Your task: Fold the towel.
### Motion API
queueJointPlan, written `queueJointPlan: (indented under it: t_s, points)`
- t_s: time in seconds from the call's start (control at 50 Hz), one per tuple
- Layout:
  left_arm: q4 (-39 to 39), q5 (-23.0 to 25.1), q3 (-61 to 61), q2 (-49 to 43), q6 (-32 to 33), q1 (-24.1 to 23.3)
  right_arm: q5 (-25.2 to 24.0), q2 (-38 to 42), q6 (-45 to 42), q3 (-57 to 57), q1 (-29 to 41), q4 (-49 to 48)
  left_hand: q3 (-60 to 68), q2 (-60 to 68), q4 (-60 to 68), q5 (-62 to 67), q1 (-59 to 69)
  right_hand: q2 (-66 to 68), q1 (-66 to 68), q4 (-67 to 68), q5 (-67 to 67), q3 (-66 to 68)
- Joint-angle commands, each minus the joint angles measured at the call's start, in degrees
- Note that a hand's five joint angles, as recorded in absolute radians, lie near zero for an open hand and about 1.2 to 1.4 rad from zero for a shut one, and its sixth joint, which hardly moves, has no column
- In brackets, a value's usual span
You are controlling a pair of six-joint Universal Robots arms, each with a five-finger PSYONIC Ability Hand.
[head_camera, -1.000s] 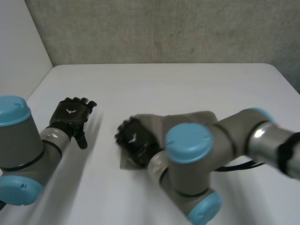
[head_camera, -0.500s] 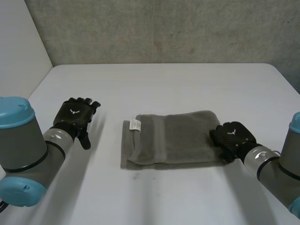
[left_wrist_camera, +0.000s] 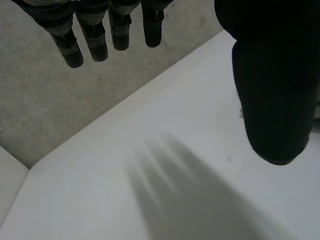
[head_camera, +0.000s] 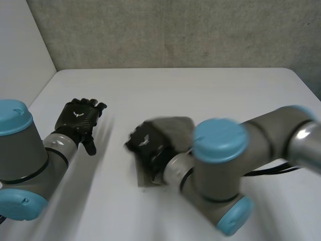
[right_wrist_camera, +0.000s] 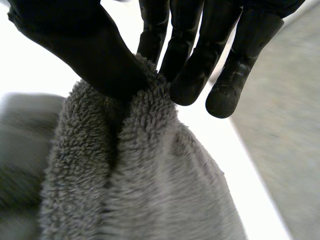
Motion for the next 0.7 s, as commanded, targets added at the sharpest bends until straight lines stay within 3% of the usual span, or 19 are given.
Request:
queueJointPlan:
  t_s: [0.02, 0.04, 0.06, 0.08, 0.1, 0.22, 0.36, 0.5, 0.7]
  points:
    - [-0.2, 0.0, 0.5, 1.7, -1.3, -0.3, 0.9, 4.0, -0.1, -3.7, 2.9, 4.9, 0.6, 0.8, 0.7, -1.2, 0.4, 4.3, 4.3, 3.1, 3.4, 3.5]
    - [-0.2, 0.1, 0.8, 2.0, -1.9, -0.3, 1.2, 2.4, 0.8, -2.7, 2.5, 4.3, 0.6, 0.8, 0.7, -1.2, 0.4, -15.1, -15.1, -16.4, -16.1, -16.0]
    - [-0.2, 0.1, 1.5, 2.1, -2.3, -0.5, 1.7, 0.1, 2.3, -1.3, 2.1, 3.3, 1.1, 1.3, 1.2, -0.7, 0.9, -54.1, -54.1, -55.4, -55.0, -55.0]
    - [-0.2, 0.1, 1.5, 2.1, -2.4, -0.5, 1.7, 0.0, 2.3, -1.3, 2.1, 3.3, 1.1, 1.3, 1.2, -0.7, 0.9, -54.5, -54.5, -55.8, -55.4, -55.3]
    - [-0.4, 0.1, 2.1, 2.1, -2.8, -0.6, 2.3, -2.7, 4.7, 1.1, 1.4, 2.1, 1.8, 1.9, 1.8, 0.0, 1.6, -65.7, -65.7, -66.9, -66.6, -66.5]
    - [-0.6, 0.3, 5.4, 1.2, -5.9, -3.5, 2.7, -13.6, 17.2, 10.3, -7.7, -2.8, 2.1, 2.3, 2.2, 0.3, 1.9, -65.7, -65.7, -66.9, -66.6, -66.5]
    - [-1.7, 0.4, 9.5, -3.3, -10.5, -8.8, 2.6, -16.3, 28.4, 12.6, -15.2, -0.8, 2.6, 2.8, 2.7, 0.8, 2.4, -65.7, -65.7, -66.9, -66.6, -66.5]
    - [-5.6, 0.4, 14.1, -12.6, -16.3, -14.6, -0.5, -7.4, 30.0, 7.3, -17.9, 7.6, 2.6, 2.8, 2.7, 0.8, 2.4, -65.7, -65.7, -66.9, -66.6, -66.5]
    - [-8.9, -2.0, 16.1, -18.9, -16.7, -15.2, -1.5, 1.6, 29.6, 0.8, -18.2, 10.4, 3.0, 3.1, 3.0, 1.1, 2.8, -65.7, -65.7, -66.9, -66.6, -66.5]
